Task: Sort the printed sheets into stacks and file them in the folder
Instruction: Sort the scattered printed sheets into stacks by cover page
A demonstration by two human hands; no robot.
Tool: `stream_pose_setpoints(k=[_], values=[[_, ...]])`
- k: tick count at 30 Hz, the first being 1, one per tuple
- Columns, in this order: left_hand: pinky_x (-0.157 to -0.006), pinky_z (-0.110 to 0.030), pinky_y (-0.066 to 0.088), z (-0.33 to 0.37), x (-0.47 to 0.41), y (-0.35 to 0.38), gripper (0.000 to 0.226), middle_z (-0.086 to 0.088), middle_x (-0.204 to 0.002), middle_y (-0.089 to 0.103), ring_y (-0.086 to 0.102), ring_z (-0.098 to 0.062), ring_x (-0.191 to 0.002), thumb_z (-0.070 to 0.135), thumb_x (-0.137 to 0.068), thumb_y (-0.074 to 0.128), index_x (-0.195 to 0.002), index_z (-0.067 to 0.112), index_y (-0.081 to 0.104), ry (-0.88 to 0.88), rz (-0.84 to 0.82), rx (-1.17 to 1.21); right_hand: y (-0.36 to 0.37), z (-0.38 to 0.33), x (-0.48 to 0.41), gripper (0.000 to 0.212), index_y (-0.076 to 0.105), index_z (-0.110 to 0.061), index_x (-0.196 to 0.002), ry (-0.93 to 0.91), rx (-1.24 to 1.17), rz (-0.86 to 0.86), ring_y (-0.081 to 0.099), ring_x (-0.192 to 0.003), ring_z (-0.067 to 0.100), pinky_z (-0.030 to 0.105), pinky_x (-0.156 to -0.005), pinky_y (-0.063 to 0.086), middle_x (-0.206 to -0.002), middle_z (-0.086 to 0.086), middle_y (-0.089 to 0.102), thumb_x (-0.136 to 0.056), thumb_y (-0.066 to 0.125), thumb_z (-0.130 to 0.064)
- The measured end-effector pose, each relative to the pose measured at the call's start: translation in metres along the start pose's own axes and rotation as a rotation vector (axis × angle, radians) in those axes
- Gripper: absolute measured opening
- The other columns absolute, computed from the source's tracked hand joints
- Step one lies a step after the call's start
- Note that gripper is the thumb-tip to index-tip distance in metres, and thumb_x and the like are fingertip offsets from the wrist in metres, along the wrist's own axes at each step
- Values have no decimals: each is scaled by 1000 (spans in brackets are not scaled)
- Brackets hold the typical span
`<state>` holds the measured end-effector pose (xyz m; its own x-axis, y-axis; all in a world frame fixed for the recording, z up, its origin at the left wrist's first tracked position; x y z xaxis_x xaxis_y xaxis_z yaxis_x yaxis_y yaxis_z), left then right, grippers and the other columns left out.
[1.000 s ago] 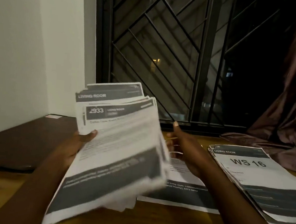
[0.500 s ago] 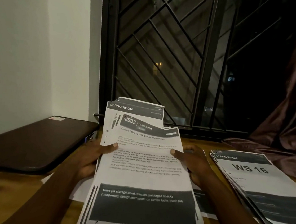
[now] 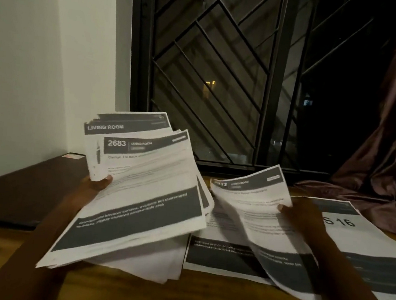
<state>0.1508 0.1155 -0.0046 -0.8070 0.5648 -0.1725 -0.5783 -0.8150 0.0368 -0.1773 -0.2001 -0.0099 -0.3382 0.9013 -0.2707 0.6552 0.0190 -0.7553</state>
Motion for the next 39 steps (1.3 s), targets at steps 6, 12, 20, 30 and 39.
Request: stream_pose_setpoints(k=[6, 12, 20, 30, 39], values=[[-78, -19, 38, 1, 8, 25, 44, -13, -134, 50, 57, -25, -93, 1, -99, 41, -143, -1, 36, -37, 10, 83, 25, 3, 1, 38, 58, -4, -113, 49, 87, -118, 55, -92, 23, 30, -78, 45, -115, 15, 61, -83, 70, -25], [-74, -32, 57, -21, -1, 49, 34, -20, -131, 57, 65, -27, -92, -1, -96, 47, -130, 2, 50, -62, -156, 61, 20, -40, 17, 48, 56, -8, -102, -76, -279, 34, 59, -102, 29, 34, -79, 44, -105, 13, 63, -81, 65, -51], [-69, -41, 60, -18, 15, 70, 28, -19, -115, 68, 70, -34, -98, 13, -96, 50, -123, 11, 58, -130, -301, 239, 47, -88, 47, 23, 66, -11, -87, -88, -663, -233, 68, -90, 22, 42, -84, 54, -97, 3, 73, -73, 81, -22], [-82, -52, 56, -19, 7, 48, 36, -27, -125, 60, 65, -41, -100, 2, -94, 50, -130, 3, 52, -180, -234, 183, 21, -24, 3, 26, 67, 1, -101, 29, -456, 39, 60, -80, 30, 39, -74, 45, -89, 14, 66, -94, 52, -19], [-40, -29, 55, -9, 8, -3, 16, -4, -64, 73, 69, -18, -50, 9, -98, 44, -107, 8, 56, -139, -22, 345, 15, 5, -6, 22, 62, 6, -105, -27, 47, 2, 59, -98, 33, 30, -72, 38, -106, 21, 63, -94, 51, -10]])
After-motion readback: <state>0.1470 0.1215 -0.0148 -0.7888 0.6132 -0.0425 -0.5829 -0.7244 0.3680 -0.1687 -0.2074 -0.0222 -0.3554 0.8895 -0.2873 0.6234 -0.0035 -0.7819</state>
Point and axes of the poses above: each hand's wrist, its own x-axis away from the middle knuckle, its own y-axis out of the palm, z = x × y, the point moved 4 cm from there along -x, towards the middle knuckle
